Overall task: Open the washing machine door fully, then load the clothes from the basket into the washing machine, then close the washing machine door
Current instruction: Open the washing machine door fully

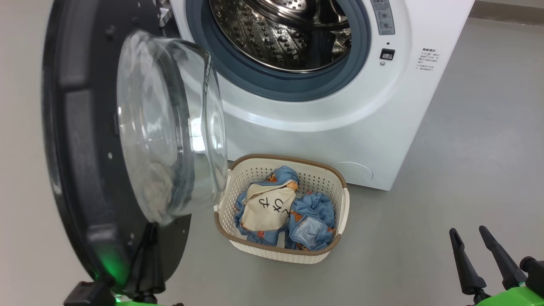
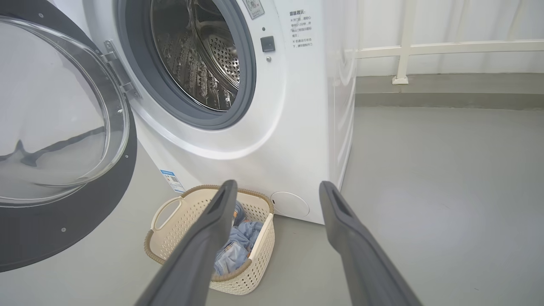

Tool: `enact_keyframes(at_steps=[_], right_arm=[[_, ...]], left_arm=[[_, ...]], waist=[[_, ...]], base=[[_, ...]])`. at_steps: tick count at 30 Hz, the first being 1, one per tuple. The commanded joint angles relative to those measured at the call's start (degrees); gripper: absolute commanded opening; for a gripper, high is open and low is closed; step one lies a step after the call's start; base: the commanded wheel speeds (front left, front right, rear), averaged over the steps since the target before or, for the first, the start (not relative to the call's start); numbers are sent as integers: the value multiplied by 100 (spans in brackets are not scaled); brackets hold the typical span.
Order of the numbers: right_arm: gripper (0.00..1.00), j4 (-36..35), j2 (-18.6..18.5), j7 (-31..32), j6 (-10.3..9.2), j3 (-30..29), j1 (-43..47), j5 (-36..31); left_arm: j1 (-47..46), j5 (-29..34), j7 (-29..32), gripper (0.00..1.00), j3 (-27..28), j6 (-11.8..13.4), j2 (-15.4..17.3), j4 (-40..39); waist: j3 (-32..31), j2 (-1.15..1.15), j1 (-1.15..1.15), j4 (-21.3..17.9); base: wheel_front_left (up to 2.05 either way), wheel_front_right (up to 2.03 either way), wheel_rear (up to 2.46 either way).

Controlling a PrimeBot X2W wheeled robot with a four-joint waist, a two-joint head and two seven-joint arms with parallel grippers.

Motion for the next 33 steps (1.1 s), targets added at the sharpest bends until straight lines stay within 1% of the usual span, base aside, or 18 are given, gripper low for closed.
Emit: enact_keyframes(at_steps=[1, 15, 24, 33], right_arm=[[100, -143, -191, -71, 32, 108, -75, -87], [100, -152, -188, -71, 32, 129, -141, -83], [100, -176, -241, -71, 32, 115, -210, -74], [100, -185, -293, -71, 32, 115, -250, -74]], left_arm=[[-102, 47, -37, 0, 374, 88, 169, -180], [-224, 81, -37, 0, 1063, 233, 407, -120], [-452, 90, -37, 0, 1511, 240, 494, 89], [-746, 260, -37, 0, 2024, 243, 583, 350]], waist=[[34, 0, 0, 24], [178, 0, 0, 72], [334, 0, 0, 90], [425, 0, 0, 103]], base=[[0, 0, 0], [0, 0, 0], [0, 0, 0], [0, 0, 0]])
